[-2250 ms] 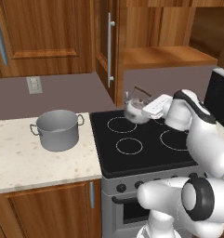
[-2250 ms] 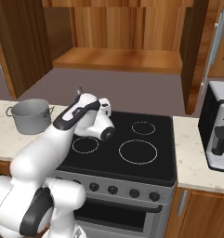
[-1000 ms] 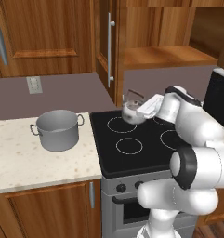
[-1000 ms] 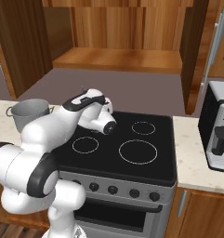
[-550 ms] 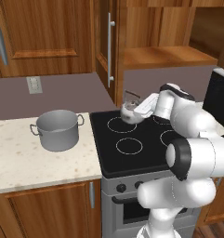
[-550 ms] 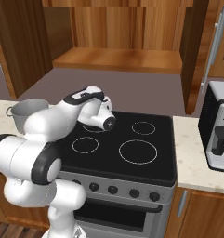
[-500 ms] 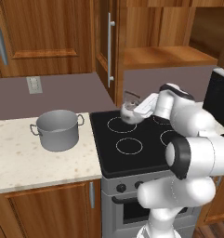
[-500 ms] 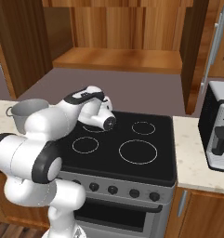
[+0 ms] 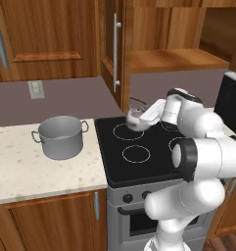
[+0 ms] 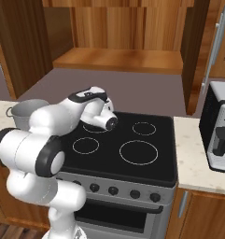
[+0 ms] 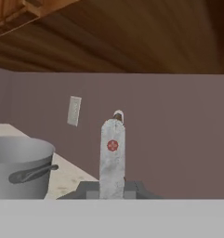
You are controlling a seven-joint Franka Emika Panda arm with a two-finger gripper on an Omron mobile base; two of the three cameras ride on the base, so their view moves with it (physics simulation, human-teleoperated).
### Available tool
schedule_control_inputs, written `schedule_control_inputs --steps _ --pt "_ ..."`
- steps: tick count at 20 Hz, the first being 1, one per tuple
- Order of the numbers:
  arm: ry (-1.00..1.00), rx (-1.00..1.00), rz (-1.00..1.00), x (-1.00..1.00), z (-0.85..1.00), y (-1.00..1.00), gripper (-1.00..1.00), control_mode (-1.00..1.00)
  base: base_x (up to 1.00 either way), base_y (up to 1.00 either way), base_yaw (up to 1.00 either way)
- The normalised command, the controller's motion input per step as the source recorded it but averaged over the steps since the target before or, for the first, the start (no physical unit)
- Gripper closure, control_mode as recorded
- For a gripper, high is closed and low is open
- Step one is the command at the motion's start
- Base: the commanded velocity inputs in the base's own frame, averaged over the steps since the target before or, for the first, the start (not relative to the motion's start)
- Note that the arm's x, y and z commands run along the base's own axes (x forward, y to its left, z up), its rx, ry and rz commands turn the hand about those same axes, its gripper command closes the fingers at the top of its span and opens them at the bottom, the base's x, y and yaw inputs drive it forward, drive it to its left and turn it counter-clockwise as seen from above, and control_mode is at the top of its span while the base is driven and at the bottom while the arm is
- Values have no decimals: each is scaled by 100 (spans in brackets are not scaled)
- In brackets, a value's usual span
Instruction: Pick the kettle from the cabinet and place it on a stove burner. Then pick the pot from the counter and place it on another stove burner. Finally, turn both burners on.
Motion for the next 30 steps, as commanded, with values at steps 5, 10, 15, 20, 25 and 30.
schedule_control_inputs --steps 5,10,15,20,25,30 --pt "0 0 0 33 -20 13 100 -100 0 0 0" --pt "0 -1 0 17 -21 8 100 -100 0 0 0" --pt "0 0 0 21 -26 2 100 -100 0 0 0" --pt "0 0 0 26 -18 0 100 -100 0 0 0" --pt "0 0 0 29 -15 1 100 -100 0 0 0" --pt "3 0 0 24 -15 0 100 -100 0 0 0"
